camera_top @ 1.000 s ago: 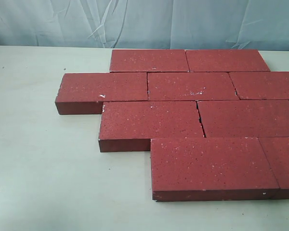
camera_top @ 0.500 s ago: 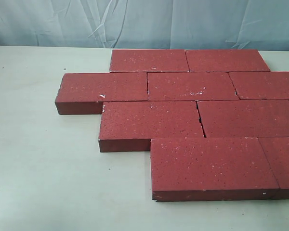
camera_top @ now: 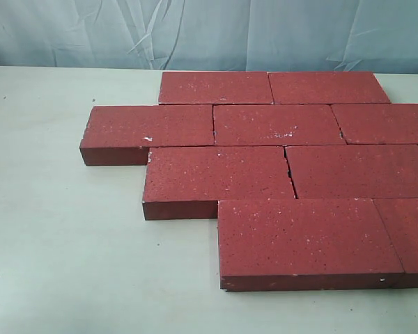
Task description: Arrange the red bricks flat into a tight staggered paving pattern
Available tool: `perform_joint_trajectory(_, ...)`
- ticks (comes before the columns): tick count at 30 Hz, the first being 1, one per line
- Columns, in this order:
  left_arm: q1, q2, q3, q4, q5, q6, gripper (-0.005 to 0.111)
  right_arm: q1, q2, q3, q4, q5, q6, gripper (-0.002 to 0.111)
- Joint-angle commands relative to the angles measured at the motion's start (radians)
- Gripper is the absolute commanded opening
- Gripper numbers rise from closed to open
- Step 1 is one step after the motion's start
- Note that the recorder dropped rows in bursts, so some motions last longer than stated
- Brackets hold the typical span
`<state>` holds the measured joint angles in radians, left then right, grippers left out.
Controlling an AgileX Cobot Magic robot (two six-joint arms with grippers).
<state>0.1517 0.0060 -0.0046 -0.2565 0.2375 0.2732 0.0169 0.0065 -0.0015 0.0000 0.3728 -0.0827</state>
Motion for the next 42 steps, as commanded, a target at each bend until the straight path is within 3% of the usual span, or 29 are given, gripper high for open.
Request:
perform_joint_trajectory(1,-0.007,-0.006,0.005,0.047,0.004,-0.074,0.000,-0.004,-0.006,0.001,-0.006,-0.011,-0.003,-0.001)
perform_joint_trajectory(5,-0.007,-0.006,0.005,0.148,0.002,-0.225,0.000,-0.004,-0.006,0.001,-0.006,-0.011,-0.003,-0.001)
perform_joint_trajectory(9,-0.007,-0.006,0.005,0.175,0.002,-0.273,0.000,-0.004,-0.006,0.001,-0.006,-0.011,-0.003,-0.001)
perform_joint_trajectory(42,-0.033,-0.006,0.005,0.191,0.002,-0.273,0.000,-0.004,-0.006,0.001,-0.006,-0.011,-0.003,-0.001)
